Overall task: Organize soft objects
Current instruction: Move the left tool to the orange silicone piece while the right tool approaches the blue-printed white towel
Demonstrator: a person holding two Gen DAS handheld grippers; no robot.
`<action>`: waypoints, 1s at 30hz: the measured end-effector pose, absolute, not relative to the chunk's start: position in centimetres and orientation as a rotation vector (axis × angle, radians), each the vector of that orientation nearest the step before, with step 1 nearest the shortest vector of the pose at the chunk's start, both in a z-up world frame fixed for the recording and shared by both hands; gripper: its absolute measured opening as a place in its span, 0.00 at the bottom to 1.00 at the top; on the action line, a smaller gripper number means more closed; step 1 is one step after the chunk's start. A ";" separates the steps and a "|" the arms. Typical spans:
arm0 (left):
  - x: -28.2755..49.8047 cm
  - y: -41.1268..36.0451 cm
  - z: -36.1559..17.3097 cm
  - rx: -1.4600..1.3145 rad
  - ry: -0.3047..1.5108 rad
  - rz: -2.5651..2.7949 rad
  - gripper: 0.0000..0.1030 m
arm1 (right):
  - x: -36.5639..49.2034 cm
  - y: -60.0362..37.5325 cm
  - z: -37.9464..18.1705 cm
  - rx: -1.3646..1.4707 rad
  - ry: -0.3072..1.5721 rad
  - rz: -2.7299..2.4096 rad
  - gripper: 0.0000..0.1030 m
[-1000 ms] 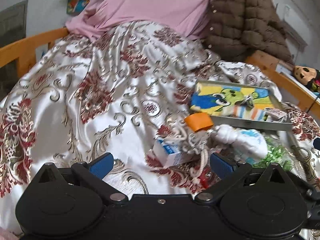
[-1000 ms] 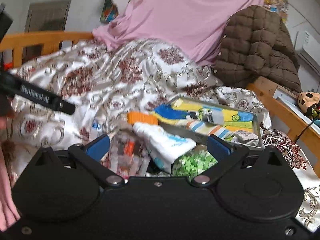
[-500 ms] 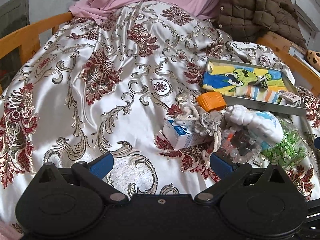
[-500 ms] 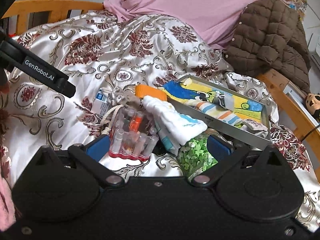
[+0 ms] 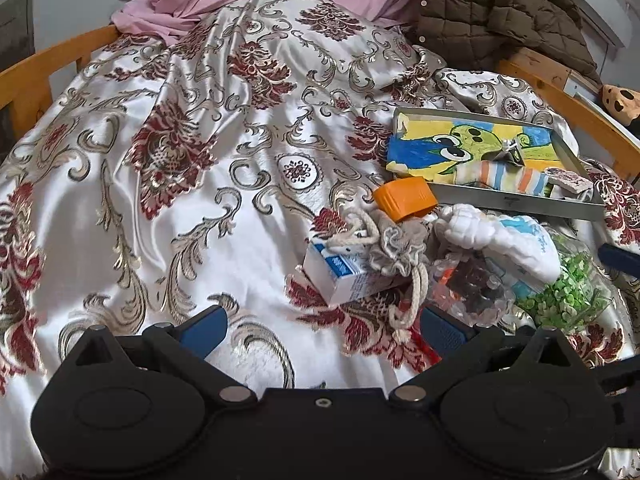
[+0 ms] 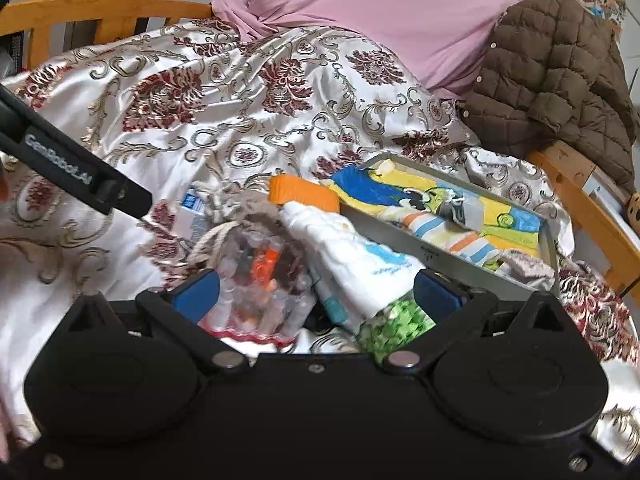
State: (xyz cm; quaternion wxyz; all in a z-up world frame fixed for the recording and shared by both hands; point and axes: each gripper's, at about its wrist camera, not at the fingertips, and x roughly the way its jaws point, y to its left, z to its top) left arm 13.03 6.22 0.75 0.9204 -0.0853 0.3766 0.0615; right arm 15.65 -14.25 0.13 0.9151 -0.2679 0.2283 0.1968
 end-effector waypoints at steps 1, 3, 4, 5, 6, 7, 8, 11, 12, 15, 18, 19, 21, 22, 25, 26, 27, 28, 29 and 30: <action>13.3 6.2 0.7 -0.166 0.770 0.129 0.99 | 16.0 -14.2 -0.1 -0.573 0.456 0.398 0.99; 13.6 6.1 0.7 -0.146 0.762 0.134 0.99 | 16.8 -14.2 -0.2 -0.585 0.442 0.389 0.99; 13.8 6.2 0.8 -0.140 0.758 0.135 0.99 | 17.2 -14.3 -0.1 -0.572 0.440 0.387 0.99; 13.9 6.3 0.8 -0.137 0.756 0.136 0.99 | 17.6 -14.4 0.0 -0.554 0.439 0.386 0.99; 14.1 6.4 0.8 -0.142 0.752 0.137 0.99 | 18.0 -14.6 0.1 -0.535 0.439 0.385 0.99; 14.2 6.5 0.9 -0.148 0.748 0.138 0.99 | 18.4 -14.8 0.3 -0.513 0.436 0.385 0.99; 14.5 6.6 1.0 -0.156 0.743 0.136 0.99 | 18.7 -14.9 0.4 -0.496 0.431 0.385 0.99; 15.3 6.6 1.1 -0.163 0.722 0.130 0.99 | 19.8 -15.3 0.4 -0.455 0.426 0.381 0.99; 15.6 6.5 1.2 -0.162 0.711 0.128 0.99 | 20.1 -15.4 0.3 -0.443 0.430 0.381 0.99; 16.2 6.4 1.2 -0.166 0.688 0.112 0.99 | 20.9 -15.7 0.0 -0.412 0.447 0.380 0.99; 17.3 6.4 1.1 -0.192 0.671 0.094 0.99 | 21.6 -15.9 -0.3 -0.391 0.451 0.383 0.99; 17.7 6.4 1.1 -0.199 0.664 0.091 0.99 | 21.8 -15.9 -0.4 -0.382 0.450 0.389 0.99; 18.5 6.5 1.1 -0.217 0.646 0.079 0.99 | 22.2 -16.0 -0.6 -0.363 0.449 0.401 0.99; 19.0 6.6 1.1 -0.226 0.640 0.072 0.99 | 22.4 -16.0 -0.7 -0.354 0.449 0.406 0.99; 20.6 7.1 0.8 -0.258 0.615 0.037 0.99 | 23.2 -16.2 -1.2 -0.340 0.455 0.415 0.99; 21.2 7.3 0.7 -0.262 0.608 0.027 0.99 | 23.4 -16.2 -1.3 -0.335 0.458 0.414 0.99; 21.9 7.4 0.6 -0.264 0.604 0.017 0.99 | 23.5 -16.3 -1.5 -0.330 0.462 0.411 0.99; 22.4 7.5 0.4 -0.262 0.595 0.005 0.99 | 23.7 -16.3 -1.6 -0.323 0.466 0.409 0.99; 22.9 7.6 0.3 -0.255 0.587 -0.002 0.99 | 23.7 -16.3 -1.6 -0.317 0.467 0.408 0.99; 23.5 7.5 0.1 -0.243 0.582 -0.010 0.99 | 23.9 -16.4 -1.7 -0.313 0.468 0.406 0.99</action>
